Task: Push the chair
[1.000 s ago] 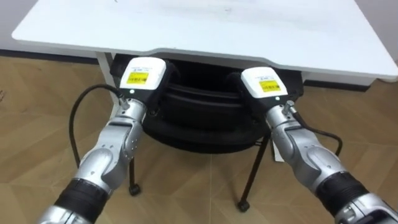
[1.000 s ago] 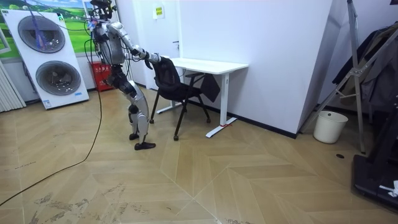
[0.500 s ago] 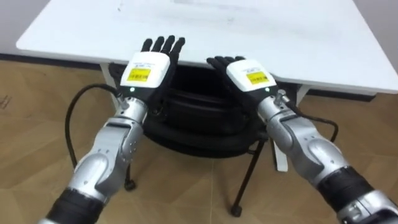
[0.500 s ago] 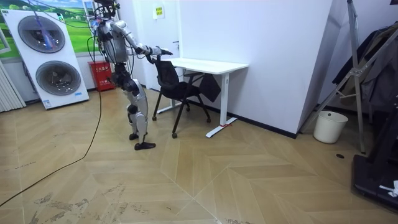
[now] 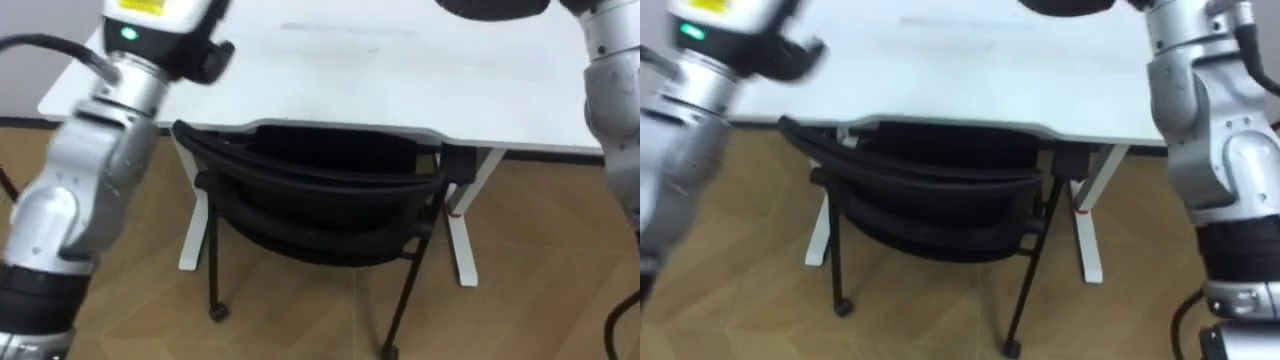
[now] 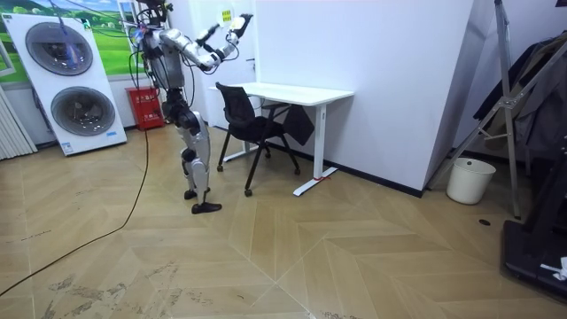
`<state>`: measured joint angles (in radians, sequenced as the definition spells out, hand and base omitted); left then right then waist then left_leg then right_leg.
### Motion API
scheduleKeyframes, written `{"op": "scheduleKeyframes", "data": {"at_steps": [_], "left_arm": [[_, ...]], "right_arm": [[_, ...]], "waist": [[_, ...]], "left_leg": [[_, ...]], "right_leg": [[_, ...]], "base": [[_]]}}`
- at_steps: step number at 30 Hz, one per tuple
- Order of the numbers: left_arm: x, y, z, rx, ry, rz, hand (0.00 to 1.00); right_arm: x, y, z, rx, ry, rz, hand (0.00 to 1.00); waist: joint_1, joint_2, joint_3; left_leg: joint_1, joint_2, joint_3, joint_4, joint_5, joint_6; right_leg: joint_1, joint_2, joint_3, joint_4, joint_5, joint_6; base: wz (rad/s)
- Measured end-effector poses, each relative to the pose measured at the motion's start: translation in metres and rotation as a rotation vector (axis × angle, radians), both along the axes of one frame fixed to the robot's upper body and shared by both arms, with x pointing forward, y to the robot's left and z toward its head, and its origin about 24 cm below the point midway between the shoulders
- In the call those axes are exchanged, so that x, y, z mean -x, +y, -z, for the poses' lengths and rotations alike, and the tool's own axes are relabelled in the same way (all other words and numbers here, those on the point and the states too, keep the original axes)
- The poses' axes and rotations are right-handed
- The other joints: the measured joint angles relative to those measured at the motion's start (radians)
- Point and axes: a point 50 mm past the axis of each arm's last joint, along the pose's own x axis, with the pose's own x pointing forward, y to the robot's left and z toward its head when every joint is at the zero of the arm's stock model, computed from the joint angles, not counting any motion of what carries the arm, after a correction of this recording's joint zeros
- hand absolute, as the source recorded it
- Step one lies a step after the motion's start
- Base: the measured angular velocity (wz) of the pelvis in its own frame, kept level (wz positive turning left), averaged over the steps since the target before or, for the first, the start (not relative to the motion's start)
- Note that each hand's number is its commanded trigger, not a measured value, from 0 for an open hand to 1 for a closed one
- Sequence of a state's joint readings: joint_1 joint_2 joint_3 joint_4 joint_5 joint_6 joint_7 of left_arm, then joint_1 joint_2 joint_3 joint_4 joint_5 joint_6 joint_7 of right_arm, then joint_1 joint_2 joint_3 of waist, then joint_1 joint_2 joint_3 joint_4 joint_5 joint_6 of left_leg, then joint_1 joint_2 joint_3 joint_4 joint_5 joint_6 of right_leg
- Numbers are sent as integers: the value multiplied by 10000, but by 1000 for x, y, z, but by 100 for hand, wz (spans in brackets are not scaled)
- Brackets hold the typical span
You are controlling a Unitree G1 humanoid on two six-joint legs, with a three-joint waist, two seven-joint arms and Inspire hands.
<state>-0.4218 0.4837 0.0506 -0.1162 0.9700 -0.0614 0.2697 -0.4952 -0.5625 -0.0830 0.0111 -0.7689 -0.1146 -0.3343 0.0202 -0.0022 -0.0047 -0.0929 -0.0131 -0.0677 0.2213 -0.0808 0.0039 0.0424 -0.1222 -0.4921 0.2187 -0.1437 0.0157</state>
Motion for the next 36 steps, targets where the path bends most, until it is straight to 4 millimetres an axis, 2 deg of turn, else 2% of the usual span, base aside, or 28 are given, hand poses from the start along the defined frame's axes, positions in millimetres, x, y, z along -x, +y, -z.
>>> {"op": "scheduleKeyframes", "data": {"at_steps": [4,6,8,12,14,18,20,21,23,24,26,27,28,29,30,32,33,35,36], "left_arm": [[16,30,-17,52,-1468,-822,0],[28,51,-22,346,-2076,-1371,0],[44,76,-20,972,-2752,-2025,0],[71,105,-4,1461,-3133,-2889,0],[95,128,8,2246,-3366,-3566,0],[132,156,30,4011,-3791,-4574,0],[152,166,52,5502,-4186,-5285,0],[156,168,60,5977,-4219,-5483,0],[176,171,97,7888,-3840,-6289,0],[182,172,109,8316,-3570,-6640,0],[204,173,165,10089,-2062,-8193,0],[209,172,180,10602,-1640,-8589,0],[223,166,211,11618,-627,-9420,0],[234,158,241,12672,372,-10077,0],[240,153,254,13136,870,-10393,0],[269,137,298,14479,2830,-11699,0],[277,135,305,14745,3186,-12026,0],[312,121,328,15417,4733,-13081,0],[320,118,332,15515,5141,-13285,0]], "right_arm": [[26,-38,-22,-845,-1472,628,0],[41,-57,-32,-1076,-2267,1167,0],[59,-77,-39,-1488,-3209,1776,0],[92,-114,-26,-2812,-3988,2736,0],[117,-138,-13,-3888,-4200,3361,0],[153,-165,5,-5862,-4824,4001,0],[178,-178,33,-7425,-5020,4717,0],[183,-179,42,-7870,-5018,4908,0],[212,-182,89,-9739,-4626,5926,0],[221,-180,103,-10259,-4438,6302,0],[258,-173,166,-12417,-3570,8169,0],[265,-170,183,-12922,-3222,8704,0],[280,-164,212,-13989,-2538,9604,0],[294,-155,240,-14903,-1851,10443,0],[301,-150,253,-15289,-1505,10856,0],[326,-130,299,-16415,150,12447,0],[332,-125,307,-16648,479,12784,0],[355,-108,334,-17224,2246,13882,0],[360,-104,340,-17297,2794,14105,0]], "waist": [[-172,3,-7],[-308,2,-9],[-595,0,-8],[-728,0,-11],[-740,-22,-5],[-908,-29,3],[-904,-94,11],[-895,-111,12],[-888,-75,10],[-881,-81,-7],[-820,-3,-34],[-804,8,-33],[-764,33,-27],[-759,127,-74],[-759,155,-90],[-784,196,-80],[-798,189,-77],[-829,168,-71],[-828,142,-80]], "left_leg": [[174,34,444,-192,-17,25],[238,53,675,-225,-49,51],[331,27,987,-249,-65,70],[583,70,1119,-263,-353,108],[635,88,1253,-289,-443,114],[726,75,1361,-289,-580,140],[928,65,1436,-349,-651,144],[965,65,1450,-352,-676,140],[993,59,1500,-412,-724,147],[995,56,1502,-417,-730,148],[1024,54,1522,-421,-756,148],[1037,51,1551,-431,-762,152],[1045,55,1609,-495,-780,163],[1050,55,1620,-504,-797,173],[1064,53,1628,-504,-805,177],[1263,50,1634,-547,-824,168],[1318,51,1636,-547,-836,160],[1433,30,1629,-503,-943,104],[1447,29,1626,-507,-943,103]], "right_leg": [[-58,35,365,-137,3,48],[-61,40,569,-154,-7,65],[26,35,896,-183,-50,130],[270,146,1239,-369,-141,210],[274,179,1532,-401,-179,223],[451,187,1642,-534,-218,284],[567,194,1844,-526,-276,313],[591,199,1910,-524,-288,317],[593,212,2037,-577,-298,330],[597,220,2082,-617,-297,330],[586,235,2240,-634,-297,330],[580,235,2293,-623,-297,331],[535,227,2383,-550,-303,340],[470,211,2456,-454,-313,355],[473,205,2459,-442,-316,360],[654,200,2476,-478,-334,376],[712,200,2477,-483,-352,373],[746,171,2517,-466,-535,389],[746,165,2518,-447,-568,396]], "base": [[-22],[-13],[0],[-8],[-14],[-4],[-13],[-13],[-10],[-6],[-8],[-14],[-15],[-12],[-8],[0],[0],[0],[0]]}}
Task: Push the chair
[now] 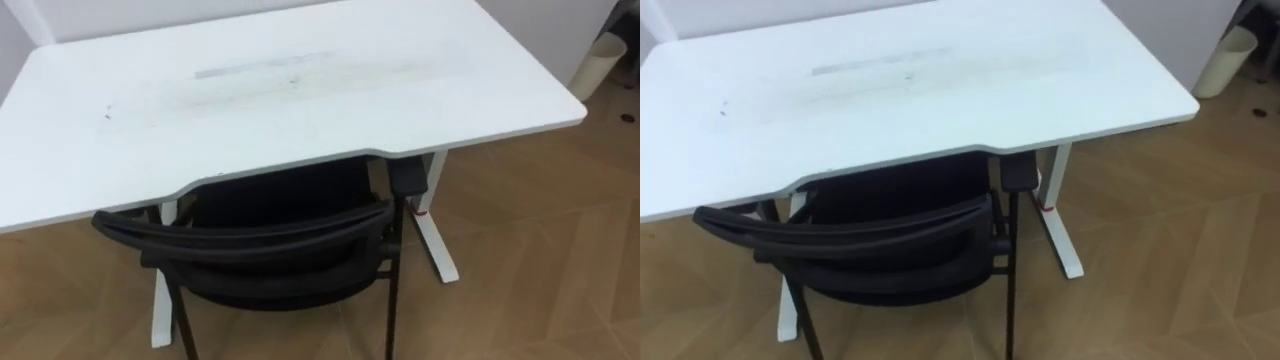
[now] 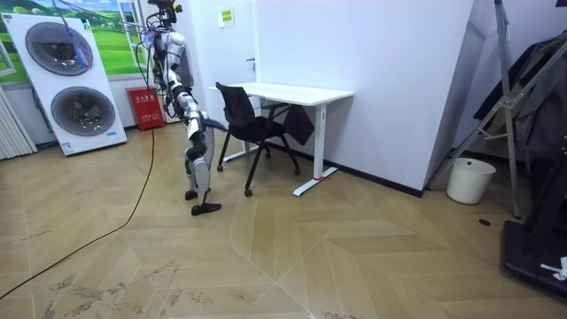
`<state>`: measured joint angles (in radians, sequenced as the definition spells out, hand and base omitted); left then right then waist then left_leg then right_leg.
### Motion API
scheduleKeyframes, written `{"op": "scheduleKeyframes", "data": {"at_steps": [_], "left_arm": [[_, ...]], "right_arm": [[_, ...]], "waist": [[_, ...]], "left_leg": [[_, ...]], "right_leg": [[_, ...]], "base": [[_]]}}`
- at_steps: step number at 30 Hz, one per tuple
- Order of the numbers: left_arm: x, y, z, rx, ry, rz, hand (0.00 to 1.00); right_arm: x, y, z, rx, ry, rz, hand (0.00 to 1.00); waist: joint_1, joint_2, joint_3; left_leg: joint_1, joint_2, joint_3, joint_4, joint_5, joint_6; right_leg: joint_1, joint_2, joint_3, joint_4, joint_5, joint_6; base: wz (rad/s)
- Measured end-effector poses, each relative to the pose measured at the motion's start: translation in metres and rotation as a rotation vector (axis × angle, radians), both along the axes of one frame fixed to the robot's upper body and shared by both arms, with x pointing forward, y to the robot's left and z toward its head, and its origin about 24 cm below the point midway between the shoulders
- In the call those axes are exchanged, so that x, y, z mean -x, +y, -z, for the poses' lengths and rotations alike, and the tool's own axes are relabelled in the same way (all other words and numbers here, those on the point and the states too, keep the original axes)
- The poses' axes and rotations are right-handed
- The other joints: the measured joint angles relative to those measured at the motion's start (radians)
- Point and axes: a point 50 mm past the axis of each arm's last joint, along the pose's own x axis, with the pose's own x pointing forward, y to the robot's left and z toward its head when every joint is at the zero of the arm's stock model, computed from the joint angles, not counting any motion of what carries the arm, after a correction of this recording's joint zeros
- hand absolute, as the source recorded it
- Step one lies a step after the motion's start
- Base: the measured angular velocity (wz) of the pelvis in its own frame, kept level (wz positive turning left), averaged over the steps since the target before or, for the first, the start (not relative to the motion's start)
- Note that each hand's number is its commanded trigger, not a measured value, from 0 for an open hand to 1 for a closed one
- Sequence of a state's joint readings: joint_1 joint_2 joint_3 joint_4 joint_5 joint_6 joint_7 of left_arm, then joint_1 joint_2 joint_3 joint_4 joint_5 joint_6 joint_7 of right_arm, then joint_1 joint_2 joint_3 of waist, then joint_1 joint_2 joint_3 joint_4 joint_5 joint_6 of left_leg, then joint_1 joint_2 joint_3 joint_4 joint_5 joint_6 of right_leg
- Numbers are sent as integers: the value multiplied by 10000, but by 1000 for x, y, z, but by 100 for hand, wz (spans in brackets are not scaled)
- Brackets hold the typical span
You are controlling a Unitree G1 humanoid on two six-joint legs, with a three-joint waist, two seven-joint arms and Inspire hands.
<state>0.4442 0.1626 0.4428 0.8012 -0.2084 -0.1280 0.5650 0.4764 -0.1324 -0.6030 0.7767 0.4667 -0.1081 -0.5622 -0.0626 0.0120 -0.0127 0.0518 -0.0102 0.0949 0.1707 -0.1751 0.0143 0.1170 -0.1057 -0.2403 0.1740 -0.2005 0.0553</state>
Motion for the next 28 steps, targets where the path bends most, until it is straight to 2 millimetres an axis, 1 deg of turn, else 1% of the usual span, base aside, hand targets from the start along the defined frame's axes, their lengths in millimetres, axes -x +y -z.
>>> {"op": "scheduleKeyframes", "data": {"at_steps": [2,3,4,5,6,7,8,9,10,12,13,14,15,17,18,19,20,21,22,23,24,25,28], "left_arm": [[28,-17,17,1465,1066,-136,0],[37,-27,24,2248,1460,-100,0],[40,-32,27,2615,1624,-74,0],[50,-41,32,3355,2065,-54,0],[54,-45,35,3724,2249,-14,0],[52,-52,39,4392,2405,230,0],[50,-59,43,4958,2533,587,0],[47,-62,45,5200,2586,828,0],[41,-67,48,5621,2624,1264,0],[18,-73,55,6195,2576,2319,0],[10,-75,56,6277,2477,2578,0],[-6,-77,58,6397,2327,3108,0],[-14,-78,58,6415,2268,3423,0],[-47,-81,57,6240,1850,4754,0],[-54,-82,57,6196,1715,4975,0],[-66,-84,56,6173,1550,5430,0],[-78,-85,55,6142,1407,5840,0],[-86,-87,55,6192,1234,6066,0],[-89,-88,54,6204,1207,6226,0],[-94,-91,54,6244,1162,6573,0],[-96,-92,53,6257,1160,6778,0],[-99,-94,53,6288,1148,7016,0],[-98,-95,54,6450,1241,7109,0]], "right_arm": [[14,20,22,-1762,1262,-913,0],[18,30,30,-2598,1799,-1574,0],[19,35,34,-2992,2018,-1850,0],[18,43,40,-3692,2331,-2402,0],[17,46,42,-3982,2508,-2735,0],[11,52,47,-4468,2779,-3414,0],[-1,56,51,-4810,2961,-4236,0],[-6,57,53,-4908,3085,-4679,0],[-20,59,55,-4963,3087,-5417,0],[-46,62,58,-4987,2849,-6468,0],[-54,63,59,-5005,2716,-6715,0],[-68,67,60,-5074,2364,-7110,0],[-74,68,61,-5107,2210,-7319,0],[-94,77,62,-5277,1794,-8214,0],[-97,79,62,-5352,1732,-8378,0],[-102,82,63,-5505,1621,-8662,0],[-104,86,64,-5667,1509,-8862,0],[-105,89,64,-5835,1476,-9059,0],[-105,90,65,-5914,1472,-9168,0],[-105,92,65,-6051,1443,-9304,0],[-105,92,65,-6120,1410,-9351,0],[-103,94,66,-6266,1405,-9385,0],[-97,97,68,-6564,1498,-9397,0]], "waist": [[80,-56,5],[73,-63,7],[67,-62,7],[73,-39,8],[80,-31,11],[77,-17,11],[117,-4,20],[151,0,24],[151,10,30],[153,15,37],[153,13,39],[156,18,43],[153,19,44],[152,20,50],[151,17,51],[142,17,52],[144,4,60],[140,-16,84],[121,-29,94],[102,-28,148],[107,-48,175],[109,-50,229],[93,-37,263]], "left_leg": [[34,29,14,6,2,6],[22,8,16,25,7,22],[21,4,7,24,6,27],[24,5,5,23,3,34],[34,-2,5,21,1,36],[60,-10,6,10,-3,35],[92,-6,29,-20,-3,35],[108,1,78,-30,-3,35],[121,6,85,-29,-6,32],[124,-1,96,-31,-6,32],[118,-3,106,-29,-6,32],[92,-6,103,-28,-7,34],[75,-9,94,-26,-7,34],[17,-14,85,-30,-8,35],[11,-18,89,-33,-8,35],[-23,-23,95,-48,-9,34],[-69,-27,95,-75,-11,32],[-86,-30,104,-120,-11,31],[-93,-31,109,-138,-12,29],[-104,-32,112,-170,-12,28],[-107,-33,114,-185,-12,28],[-127,-32,114,-201,-13,28],[-147,-30,119,-199,-13,27]], "right_leg": [[36,2,4,-16,-11,5],[35,2,4,-18,-11,5],[40,1,0,-21,-12,5],[47,-2,-3,-32,-12,6],[57,-2,-1,-31,-12,6],[75,0,0,-35,-12,6],[75,10,35,-37,-12,5],[72,17,66,-37,-12,5],[76,24,85,-41,-12,4],[84,28,83,-52,-11,2],[84,28,78,-54,-11,2],[79,27,62,-69,-11,2],[63,27,61,-66,-11,2],[13,29,48,-55,-9,1],[1,28,45,-57,-10,2],[-28,27,30,-75,-13,6],[-76,27,29,-82,-16,11],[-121,28,31,-81,-19,17],[-113,29,26,-78,-20,18],[-125,30,28,-69,-20,18],[-135,30,29,-68,-20,18],[-175,30,32,-68,-19,18],[-218,31,40,-69,-19,18]], "base": [[0],[0],[0],[0],[0],[0],[-6],[-9],[-6],[0],[0],[0],[3],[0],[0],[0],[0],[0],[-3],[0],[0],[0],[0]]}}
